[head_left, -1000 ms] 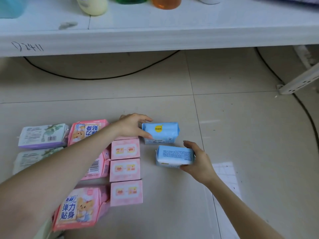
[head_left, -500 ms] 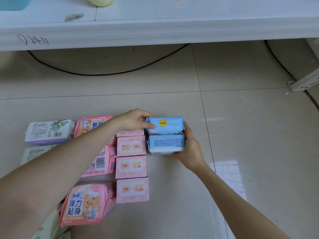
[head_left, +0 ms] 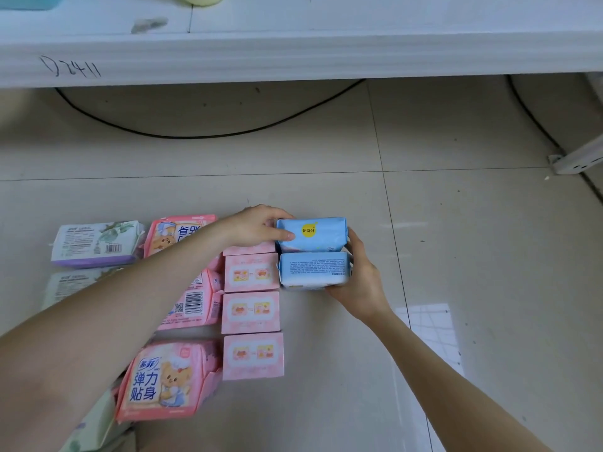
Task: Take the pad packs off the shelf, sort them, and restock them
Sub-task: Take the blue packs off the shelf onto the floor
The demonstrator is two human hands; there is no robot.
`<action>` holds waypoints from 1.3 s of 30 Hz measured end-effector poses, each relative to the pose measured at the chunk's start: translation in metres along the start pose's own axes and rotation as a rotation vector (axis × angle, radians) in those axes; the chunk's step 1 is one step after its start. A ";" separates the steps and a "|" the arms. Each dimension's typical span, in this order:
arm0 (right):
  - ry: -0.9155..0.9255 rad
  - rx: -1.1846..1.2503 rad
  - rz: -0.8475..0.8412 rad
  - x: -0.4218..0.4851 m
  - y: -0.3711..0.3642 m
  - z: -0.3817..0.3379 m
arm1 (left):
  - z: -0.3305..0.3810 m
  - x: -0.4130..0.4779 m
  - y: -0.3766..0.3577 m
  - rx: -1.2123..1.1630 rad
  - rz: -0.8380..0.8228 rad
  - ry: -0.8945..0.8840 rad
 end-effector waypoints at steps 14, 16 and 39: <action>-0.096 -0.530 -0.103 -0.062 0.027 -0.012 | 0.013 -0.070 0.013 0.549 0.478 0.006; -0.119 -0.611 -0.134 -0.082 0.030 -0.023 | 0.017 -0.096 0.004 0.571 0.454 0.032; 0.056 -1.088 -0.359 -0.255 -0.025 -0.308 | 0.104 -0.428 0.067 0.789 0.478 0.165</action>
Point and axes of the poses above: each hand's wrist, its own x-axis towards the middle knuckle, its own y-axis out of the back of the hand, z = x × y, the point moved 10 cm from there along x, towards the middle knuckle, and after that the axes turned 3 degrees about -z, right-handed, at the moved point
